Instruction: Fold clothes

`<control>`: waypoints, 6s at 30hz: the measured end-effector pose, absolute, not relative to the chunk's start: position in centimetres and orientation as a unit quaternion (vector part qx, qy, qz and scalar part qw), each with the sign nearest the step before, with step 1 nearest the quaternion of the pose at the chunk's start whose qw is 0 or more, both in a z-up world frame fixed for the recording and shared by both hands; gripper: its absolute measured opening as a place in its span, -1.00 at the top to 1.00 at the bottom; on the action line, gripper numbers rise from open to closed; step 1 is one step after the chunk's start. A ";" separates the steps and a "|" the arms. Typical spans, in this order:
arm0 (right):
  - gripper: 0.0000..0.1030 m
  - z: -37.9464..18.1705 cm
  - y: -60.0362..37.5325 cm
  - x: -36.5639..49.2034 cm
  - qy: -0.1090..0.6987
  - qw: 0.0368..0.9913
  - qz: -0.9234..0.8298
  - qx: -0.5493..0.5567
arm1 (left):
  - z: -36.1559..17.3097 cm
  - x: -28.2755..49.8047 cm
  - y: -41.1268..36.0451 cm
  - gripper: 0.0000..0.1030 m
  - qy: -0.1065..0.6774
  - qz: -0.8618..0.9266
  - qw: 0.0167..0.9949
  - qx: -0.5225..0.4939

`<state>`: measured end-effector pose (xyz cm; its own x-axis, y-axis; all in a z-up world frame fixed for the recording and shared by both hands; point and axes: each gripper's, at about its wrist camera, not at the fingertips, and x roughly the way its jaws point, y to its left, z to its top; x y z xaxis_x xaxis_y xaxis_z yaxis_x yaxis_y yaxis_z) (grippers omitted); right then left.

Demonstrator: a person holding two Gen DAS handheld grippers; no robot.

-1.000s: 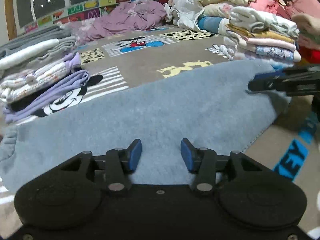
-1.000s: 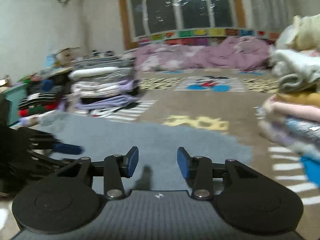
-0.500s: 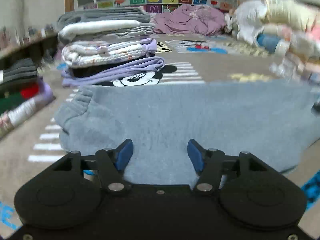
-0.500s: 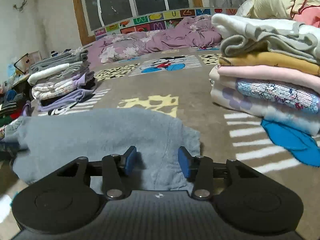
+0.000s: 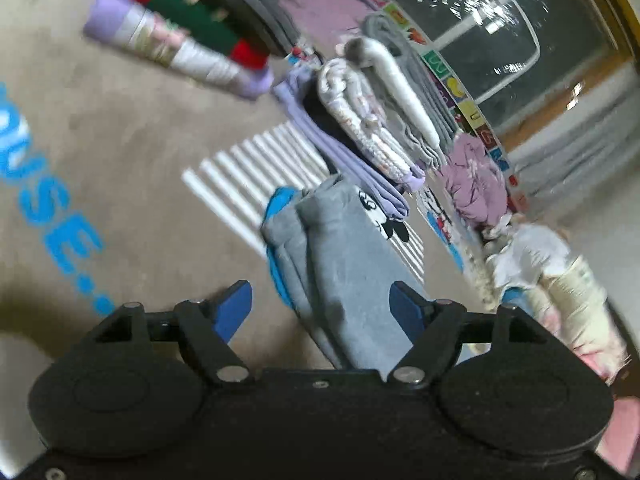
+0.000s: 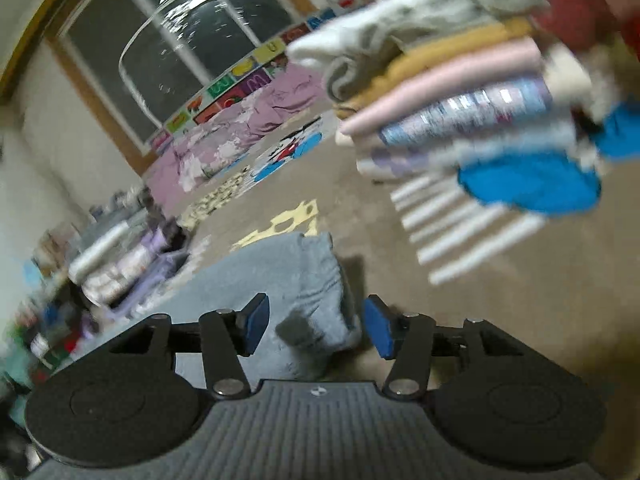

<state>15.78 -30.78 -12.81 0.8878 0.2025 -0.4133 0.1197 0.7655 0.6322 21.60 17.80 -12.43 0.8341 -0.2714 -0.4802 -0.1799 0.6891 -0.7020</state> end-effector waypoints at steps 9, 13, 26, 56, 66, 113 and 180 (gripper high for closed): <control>-0.40 -14.3 -29.9 17.4 0.266 0.895 0.065 0.353 | -14.3 24.5 18.6 -0.47 0.279 -0.032 0.841 -0.462; -0.40 -14.4 -29.5 18.9 0.268 0.899 0.067 0.340 | -14.3 26.4 18.5 -0.45 0.272 -0.035 0.840 -0.468; 0.26 -14.4 -29.7 20.7 0.267 0.895 0.104 0.341 | -13.2 25.5 18.1 0.56 0.251 -0.016 0.852 -0.460; -0.28 -15.0 -29.6 10.8 0.255 0.856 0.117 0.434 | -15.7 14.9 21.9 0.15 0.255 -0.003 0.832 -0.492; 0.09 -16.1 -29.5 11.5 0.258 0.864 0.124 0.415 | -14.5 14.4 21.2 0.46 0.221 -0.004 0.835 -0.505; 0.06 -18.3 -35.7 9.8 0.219 0.761 0.196 0.579 | -11.6 8.4 -21.9 0.52 0.078 -0.111 0.964 0.229; -0.56 -8.4 -23.4 6.1 0.114 0.985 0.126 0.036 | -10.1 14.1 -2.7 -0.47 0.238 -0.145 0.956 -0.090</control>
<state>6.06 -23.38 -8.38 0.9423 0.2568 -0.2147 -0.2402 0.9655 0.1004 14.14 -2.73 -10.10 0.8446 -0.3196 -0.4296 0.2342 0.9420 -0.2405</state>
